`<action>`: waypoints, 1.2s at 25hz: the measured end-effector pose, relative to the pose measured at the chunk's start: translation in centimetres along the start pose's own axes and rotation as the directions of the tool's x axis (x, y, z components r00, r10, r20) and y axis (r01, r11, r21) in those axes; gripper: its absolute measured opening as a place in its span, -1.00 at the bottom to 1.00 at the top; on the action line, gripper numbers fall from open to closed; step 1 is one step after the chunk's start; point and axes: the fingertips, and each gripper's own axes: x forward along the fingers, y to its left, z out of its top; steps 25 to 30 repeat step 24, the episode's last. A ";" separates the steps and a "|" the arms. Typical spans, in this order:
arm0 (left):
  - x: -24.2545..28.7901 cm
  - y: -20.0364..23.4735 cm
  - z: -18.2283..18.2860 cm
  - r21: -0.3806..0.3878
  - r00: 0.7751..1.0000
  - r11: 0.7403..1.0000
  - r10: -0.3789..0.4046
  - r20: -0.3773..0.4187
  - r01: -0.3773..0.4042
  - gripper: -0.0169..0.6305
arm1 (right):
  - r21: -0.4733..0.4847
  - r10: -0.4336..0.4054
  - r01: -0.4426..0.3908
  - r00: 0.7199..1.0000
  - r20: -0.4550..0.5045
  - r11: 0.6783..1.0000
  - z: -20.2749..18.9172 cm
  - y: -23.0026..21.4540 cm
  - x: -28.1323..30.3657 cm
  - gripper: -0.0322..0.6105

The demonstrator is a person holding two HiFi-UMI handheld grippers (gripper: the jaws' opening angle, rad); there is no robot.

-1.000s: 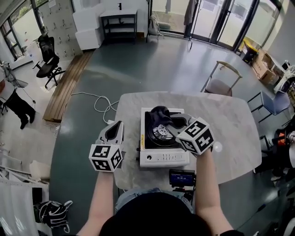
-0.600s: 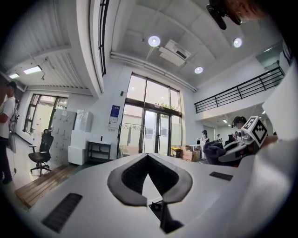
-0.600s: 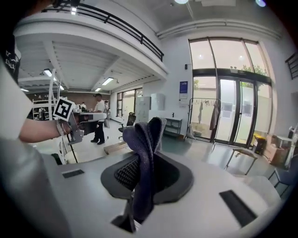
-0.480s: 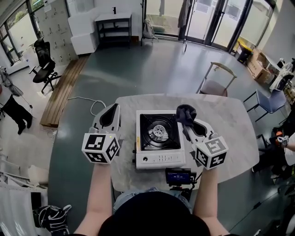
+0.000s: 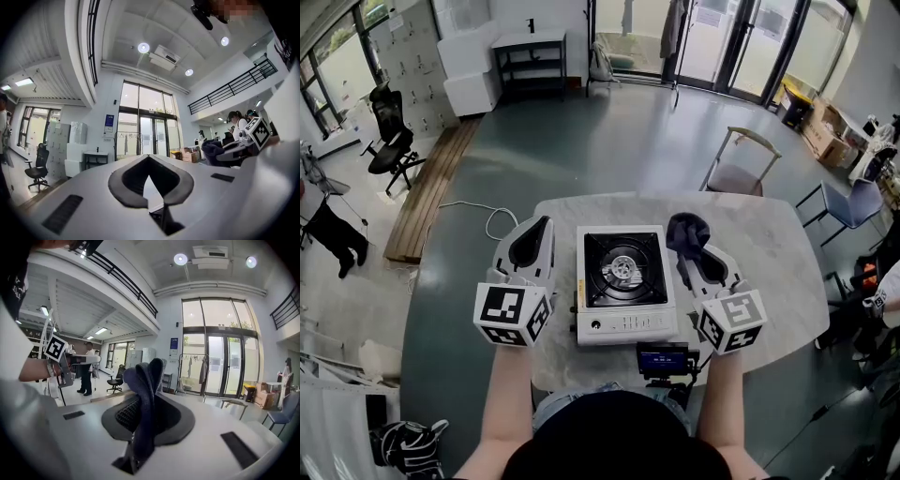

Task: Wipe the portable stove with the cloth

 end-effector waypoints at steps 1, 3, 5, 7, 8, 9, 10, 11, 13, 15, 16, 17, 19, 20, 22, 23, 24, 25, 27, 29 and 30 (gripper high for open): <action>-0.1 -0.1 -0.1 0.000 1.000 1.000 -0.001 -0.002 0.001 -0.93 | 0.005 -0.002 0.002 1.000 0.000 1.000 0.0 -0.1 0.0 -0.68; -0.1 -0.3 -0.2 0.003 1.000 1.000 -0.003 -0.004 0.003 -0.93 | 0.006 -0.006 0.005 1.000 0.004 1.000 0.1 -0.2 -0.1 -0.69; -0.1 -0.4 -0.1 0.005 1.000 1.000 -0.004 -0.002 0.004 -0.93 | 0.008 -0.011 0.011 1.000 0.011 1.000 0.3 -0.4 -0.2 -0.69; -0.1 -0.5 0.1 0.007 1.000 1.000 -0.005 0.001 0.005 -0.93 | 0.008 -0.016 0.015 1.000 0.016 1.000 0.5 -0.6 -0.3 -0.69; -0.2 -0.5 0.2 0.008 1.000 1.000 -0.005 0.002 0.005 -0.93 | 0.006 -0.018 0.018 1.000 0.018 1.000 0.6 -0.7 -0.3 -0.69; -0.2 -0.5 0.2 0.009 1.000 1.000 -0.005 0.003 0.005 -0.93 | 0.004 -0.020 0.020 1.000 0.018 1.000 0.6 -0.7 -0.4 -0.68; -0.3 -0.5 0.3 0.010 1.000 1.000 -0.005 0.004 0.005 -0.93 | 0.002 -0.022 0.022 1.000 0.018 1.000 0.6 -0.7 -0.4 -0.69; -0.3 -0.5 0.3 0.010 1.000 1.000 -0.005 0.005 0.005 -0.93 | 0.000 -0.025 0.025 1.000 0.019 1.000 0.7 -0.7 -0.4 -0.68; -0.3 -0.4 0.4 0.010 1.000 1.000 -0.006 0.006 0.006 -0.93 | 0.000 -0.031 0.031 0.999 0.020 1.000 0.8 -0.8 -0.5 -0.68; -0.3 -0.4 0.4 0.009 1.000 1.000 -0.008 0.006 0.008 -0.93 | -0.001 -0.039 0.039 0.999 0.022 0.999 1.0 -1.0 -0.7 -0.68; -0.3 -0.4 0.4 0.010 1.000 1.000 -0.010 0.005 0.010 -0.93 | -0.001 -0.044 0.044 0.999 0.023 0.999 1.1 -1.2 -0.8 -0.68; -0.2 -0.6 0.4 0.011 1.000 1.000 -0.012 0.004 0.012 -0.93 | 0.000 -0.050 0.050 0.998 0.024 0.999 1.1 -1.3 -0.9 -0.69; -0.2 -0.7 0.2 0.010 1.000 1.000 -0.017 0.003 0.017 -0.93 | 0.001 -0.060 0.060 0.998 0.027 0.998 1.0 -1.5 -1.2 -0.69; -0.2 -0.6 0.2 0.010 1.000 1.000 -0.020 0.002 0.020 -0.93 | 0.001 -0.065 0.065 0.997 0.028 0.998 1.0 -1.5 -1.2 -0.69; -0.5 -0.4 0.0 0.011 1.000 1.000 -0.024 0.002 0.024 -0.93 | 0.002 -0.073 0.073 0.997 0.030 0.997 1.0 -1.2 -1.3 -0.69; -0.6 -0.2 -0.1 0.011 1.000 1.000 -0.026 0.002 0.026 -0.93 | 0.002 -0.077 0.077 0.997 0.031 0.997 1.0 -1.1 -1.3 -0.68; -0.7 0.0 -0.2 0.012 1.000 1.000 -0.028 0.002 0.028 -0.93 | 0.002 -0.080 0.080 0.996 0.032 0.997 1.0 -0.9 -1.2 -0.69; -0.7 0.0 -0.2 0.012 1.000 1.000 -0.028 0.002 0.028 -0.93 | 0.002 -0.080 0.080 0.996 0.032 0.997 1.0 -0.9 -1.2 -0.69; -0.7 0.0 -0.2 0.012 1.000 1.000 -0.028 0.002 0.028 -0.93 | 0.002 -0.080 0.080 0.996 0.032 0.997 1.0 -0.9 -1.2 -0.69; -0.7 0.0 -0.2 0.012 1.000 1.000 -0.028 0.002 0.028 -0.93 | 0.002 -0.080 0.080 0.996 0.032 0.997 1.0 -0.9 -1.2 -0.69; -0.7 0.0 -0.2 0.012 1.000 1.000 -0.028 0.002 0.028 -0.93 | 0.002 -0.080 0.080 0.996 0.032 0.997 1.0 -0.9 -1.2 -0.69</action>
